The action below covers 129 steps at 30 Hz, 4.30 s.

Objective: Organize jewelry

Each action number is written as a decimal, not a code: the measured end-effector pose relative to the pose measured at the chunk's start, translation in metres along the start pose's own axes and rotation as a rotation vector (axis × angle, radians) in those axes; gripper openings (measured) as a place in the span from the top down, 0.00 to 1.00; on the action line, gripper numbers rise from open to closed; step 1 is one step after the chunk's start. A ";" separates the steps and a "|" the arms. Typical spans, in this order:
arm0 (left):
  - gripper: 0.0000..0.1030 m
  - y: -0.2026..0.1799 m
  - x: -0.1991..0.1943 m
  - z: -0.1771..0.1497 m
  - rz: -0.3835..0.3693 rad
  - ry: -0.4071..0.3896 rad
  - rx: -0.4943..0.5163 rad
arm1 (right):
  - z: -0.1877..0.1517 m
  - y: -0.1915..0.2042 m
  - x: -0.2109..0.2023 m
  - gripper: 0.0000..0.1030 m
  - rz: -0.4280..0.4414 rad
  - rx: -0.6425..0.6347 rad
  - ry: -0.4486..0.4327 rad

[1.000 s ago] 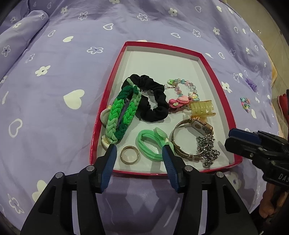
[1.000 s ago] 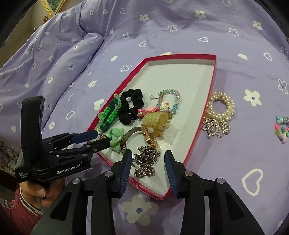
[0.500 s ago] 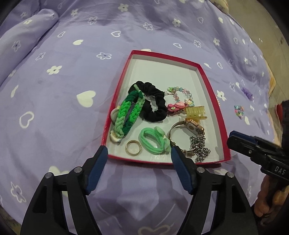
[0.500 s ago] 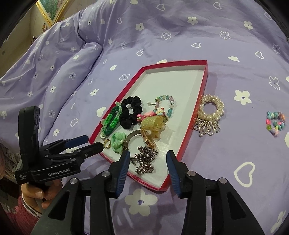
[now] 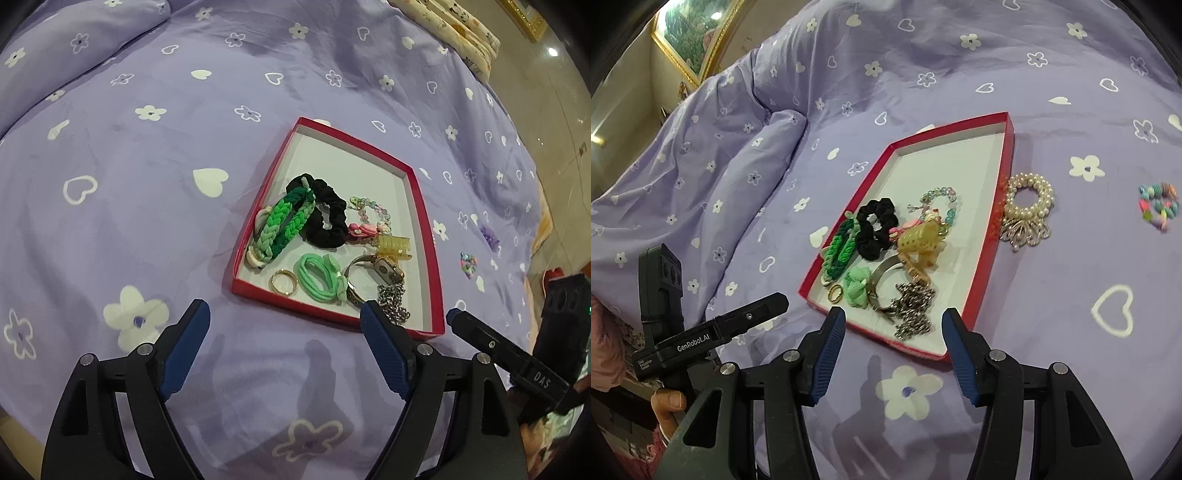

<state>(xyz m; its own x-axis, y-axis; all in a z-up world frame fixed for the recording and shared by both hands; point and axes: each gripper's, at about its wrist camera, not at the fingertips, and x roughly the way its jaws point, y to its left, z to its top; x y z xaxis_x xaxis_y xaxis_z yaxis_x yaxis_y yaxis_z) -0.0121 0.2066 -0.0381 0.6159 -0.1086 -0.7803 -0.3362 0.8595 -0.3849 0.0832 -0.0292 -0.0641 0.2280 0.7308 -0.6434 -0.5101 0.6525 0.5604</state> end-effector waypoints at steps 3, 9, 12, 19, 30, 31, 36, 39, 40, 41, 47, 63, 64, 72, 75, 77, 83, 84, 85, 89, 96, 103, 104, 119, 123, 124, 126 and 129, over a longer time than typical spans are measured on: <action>0.17 -0.002 -0.005 -0.004 0.009 -0.002 0.002 | -0.006 0.002 -0.006 0.41 -0.001 -0.001 -0.037; 0.16 -0.013 -0.022 -0.006 0.063 -0.039 0.063 | -0.009 0.010 -0.022 0.40 -0.035 -0.049 -0.089; 0.14 -0.019 -0.033 -0.010 0.084 -0.079 0.088 | -0.010 0.017 -0.033 0.40 -0.054 -0.081 -0.140; 0.10 -0.032 -0.049 -0.018 0.130 -0.134 0.155 | -0.018 0.036 -0.050 0.28 -0.139 -0.196 -0.206; 0.00 -0.062 -0.103 0.002 0.113 -0.217 0.280 | 0.010 0.056 -0.082 0.11 -0.147 -0.270 -0.101; 0.00 -0.063 -0.104 0.002 0.114 -0.220 0.290 | 0.013 0.056 -0.085 0.09 -0.150 -0.267 -0.093; 0.00 -0.055 -0.084 -0.003 0.166 -0.215 0.261 | 0.004 0.053 -0.081 0.06 -0.195 -0.267 -0.132; 0.00 -0.050 -0.067 -0.008 0.187 -0.208 0.235 | -0.008 0.044 -0.070 0.06 -0.220 -0.225 -0.179; 0.00 -0.048 -0.062 -0.011 0.200 -0.220 0.231 | -0.011 0.040 -0.066 0.06 -0.222 -0.209 -0.194; 0.00 -0.048 -0.057 -0.014 0.212 -0.227 0.230 | -0.014 0.037 -0.062 0.06 -0.225 -0.197 -0.208; 0.00 -0.047 -0.033 -0.023 0.237 -0.221 0.231 | -0.029 0.020 -0.031 0.06 -0.256 -0.170 -0.228; 0.00 -0.053 -0.044 -0.042 0.289 -0.278 0.280 | -0.038 0.028 -0.040 0.06 -0.261 -0.205 -0.265; 0.00 -0.054 -0.044 -0.042 0.288 -0.283 0.281 | -0.040 0.029 -0.041 0.06 -0.267 -0.212 -0.273; 0.00 -0.056 -0.047 -0.047 0.293 -0.313 0.280 | -0.044 0.020 -0.037 0.06 -0.284 -0.199 -0.290; 0.00 -0.056 -0.047 -0.047 0.298 -0.314 0.281 | -0.044 0.018 -0.037 0.06 -0.283 -0.194 -0.291; 0.00 -0.057 -0.046 -0.048 0.303 -0.316 0.278 | -0.044 0.017 -0.037 0.06 -0.285 -0.194 -0.291; 0.00 -0.057 -0.045 -0.049 0.300 -0.312 0.281 | -0.045 0.016 -0.037 0.06 -0.281 -0.186 -0.291; 0.00 -0.057 -0.045 -0.049 0.300 -0.312 0.282 | -0.045 0.016 -0.037 0.06 -0.282 -0.188 -0.291; 0.00 -0.058 -0.045 -0.049 0.302 -0.312 0.281 | -0.045 0.016 -0.037 0.06 -0.283 -0.189 -0.289; 0.00 -0.057 -0.045 -0.048 0.292 -0.306 0.275 | -0.044 0.016 -0.034 0.06 -0.279 -0.188 -0.275; 0.00 -0.056 -0.044 -0.048 0.288 -0.299 0.273 | -0.045 0.018 -0.033 0.06 -0.275 -0.193 -0.270; 0.00 -0.056 -0.044 -0.047 0.287 -0.298 0.274 | -0.046 0.019 -0.033 0.06 -0.275 -0.193 -0.269; 0.00 -0.056 -0.044 -0.047 0.286 -0.298 0.275 | -0.045 0.019 -0.033 0.06 -0.274 -0.194 -0.270; 0.00 -0.056 -0.043 -0.046 0.281 -0.295 0.271 | -0.043 0.022 -0.035 0.06 -0.266 -0.200 -0.273; 0.00 -0.055 -0.043 -0.047 0.281 -0.293 0.264 | -0.043 0.022 -0.035 0.06 -0.265 -0.200 -0.272; 0.00 -0.056 -0.043 -0.048 0.282 -0.293 0.263 | -0.043 0.022 -0.035 0.06 -0.265 -0.200 -0.273; 0.00 -0.056 -0.044 -0.048 0.281 -0.292 0.262 | -0.044 0.023 -0.036 0.06 -0.265 -0.201 -0.272; 0.00 -0.056 -0.044 -0.048 0.282 -0.292 0.263 | -0.044 0.023 -0.036 0.06 -0.264 -0.200 -0.273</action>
<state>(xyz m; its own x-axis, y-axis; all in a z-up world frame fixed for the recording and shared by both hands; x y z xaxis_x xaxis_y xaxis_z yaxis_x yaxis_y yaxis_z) -0.0546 0.1395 -0.0064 0.7140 0.2590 -0.6505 -0.3504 0.9365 -0.0116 0.0267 -0.0493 -0.0510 0.5696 0.5879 -0.5745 -0.5495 0.7921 0.2657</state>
